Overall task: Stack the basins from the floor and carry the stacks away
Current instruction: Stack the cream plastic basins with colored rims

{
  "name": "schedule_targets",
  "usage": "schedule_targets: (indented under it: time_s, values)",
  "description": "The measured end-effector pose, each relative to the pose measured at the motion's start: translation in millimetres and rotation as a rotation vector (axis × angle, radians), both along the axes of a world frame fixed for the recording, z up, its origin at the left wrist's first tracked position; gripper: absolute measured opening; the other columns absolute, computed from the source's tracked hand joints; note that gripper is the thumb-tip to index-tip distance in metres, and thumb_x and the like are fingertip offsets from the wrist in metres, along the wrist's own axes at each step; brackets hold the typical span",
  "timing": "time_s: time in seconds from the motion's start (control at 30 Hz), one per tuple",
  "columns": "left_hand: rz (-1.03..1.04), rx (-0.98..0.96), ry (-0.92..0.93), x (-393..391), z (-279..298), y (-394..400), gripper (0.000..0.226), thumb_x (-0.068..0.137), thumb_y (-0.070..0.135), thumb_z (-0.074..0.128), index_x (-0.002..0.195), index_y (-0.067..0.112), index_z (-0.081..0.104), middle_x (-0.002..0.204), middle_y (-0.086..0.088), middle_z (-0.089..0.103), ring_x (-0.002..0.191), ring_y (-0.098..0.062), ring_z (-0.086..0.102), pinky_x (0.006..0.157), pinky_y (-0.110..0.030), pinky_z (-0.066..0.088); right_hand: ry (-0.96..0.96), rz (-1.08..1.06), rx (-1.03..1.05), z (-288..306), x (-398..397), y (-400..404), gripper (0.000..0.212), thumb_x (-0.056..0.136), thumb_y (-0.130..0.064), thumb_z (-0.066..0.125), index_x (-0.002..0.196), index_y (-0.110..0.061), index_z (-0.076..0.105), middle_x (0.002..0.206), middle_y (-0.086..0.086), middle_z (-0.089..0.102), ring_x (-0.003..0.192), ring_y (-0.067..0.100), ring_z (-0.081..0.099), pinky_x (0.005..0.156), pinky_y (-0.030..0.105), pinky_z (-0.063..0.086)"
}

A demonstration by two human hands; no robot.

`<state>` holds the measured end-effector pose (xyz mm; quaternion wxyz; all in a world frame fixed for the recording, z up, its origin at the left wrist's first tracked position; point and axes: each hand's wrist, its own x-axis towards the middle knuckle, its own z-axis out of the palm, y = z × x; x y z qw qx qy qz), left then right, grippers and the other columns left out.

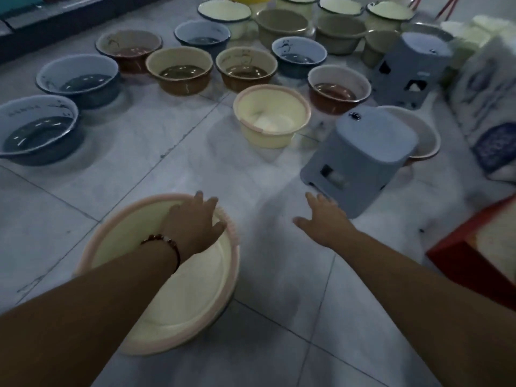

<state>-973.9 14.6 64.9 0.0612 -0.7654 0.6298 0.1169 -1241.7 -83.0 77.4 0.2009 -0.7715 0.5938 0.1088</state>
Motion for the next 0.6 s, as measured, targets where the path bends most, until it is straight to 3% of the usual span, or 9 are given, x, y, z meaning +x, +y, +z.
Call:
schedule_targets:
  time_s: [0.13, 0.27, 0.4, 0.6]
  values:
    - [-0.038, 0.076, -0.003, -49.6, 112.5, -31.3, 0.075, 0.095, 0.063, 0.04, 0.156, 0.026, 0.018, 0.163, -0.013, 0.015, 0.141, -0.033, 0.033, 0.112, -0.045, 0.033, 0.006, -0.083, -0.013, 114.6, -69.9, -19.3, 0.084, 0.093, -0.058, 0.051, 0.158, -0.02, 0.011, 0.163, 0.007, 0.018, 0.146, 0.034, 0.021, 0.116, 0.049, 0.028]
    - [-0.041, 0.094, 0.053, -94.9, 271.0, -40.1, 0.076, 0.096, 0.062, 0.041, 0.157, 0.025, 0.017, 0.164, -0.013, 0.011, 0.145, -0.033, 0.028, 0.116, -0.045, 0.029, -0.065, -0.19, -0.06, 276.6, -124.0, -22.2, 0.079, 0.091, -0.047, 0.056, 0.155, -0.018, 0.021, 0.156, 0.01, 0.032, 0.138, 0.034, 0.034, 0.111, 0.047, 0.034]
    - [0.016, 0.098, 0.144, -132.3, 414.1, -27.7, 0.076, 0.096, 0.06, 0.044, 0.157, 0.025, 0.018, 0.165, -0.012, 0.009, 0.148, -0.032, 0.024, 0.118, -0.045, 0.026, -0.084, -0.107, -0.069, 417.9, -139.5, -4.2, 0.078, 0.089, -0.05, 0.057, 0.152, -0.017, 0.024, 0.149, 0.011, 0.038, 0.131, 0.033, 0.041, 0.108, 0.047, 0.037]
    - [0.009, 0.042, 0.077, -153.9, 522.5, -36.2, 0.075, 0.095, 0.062, 0.041, 0.157, 0.028, 0.016, 0.165, -0.009, 0.01, 0.147, -0.031, 0.025, 0.117, -0.046, 0.028, -0.083, 0.069, -0.068, 525.1, -122.3, -17.9, 0.075, 0.094, -0.05, 0.05, 0.155, -0.02, 0.019, 0.159, 0.009, 0.024, 0.143, 0.034, 0.026, 0.117, 0.047, 0.023]
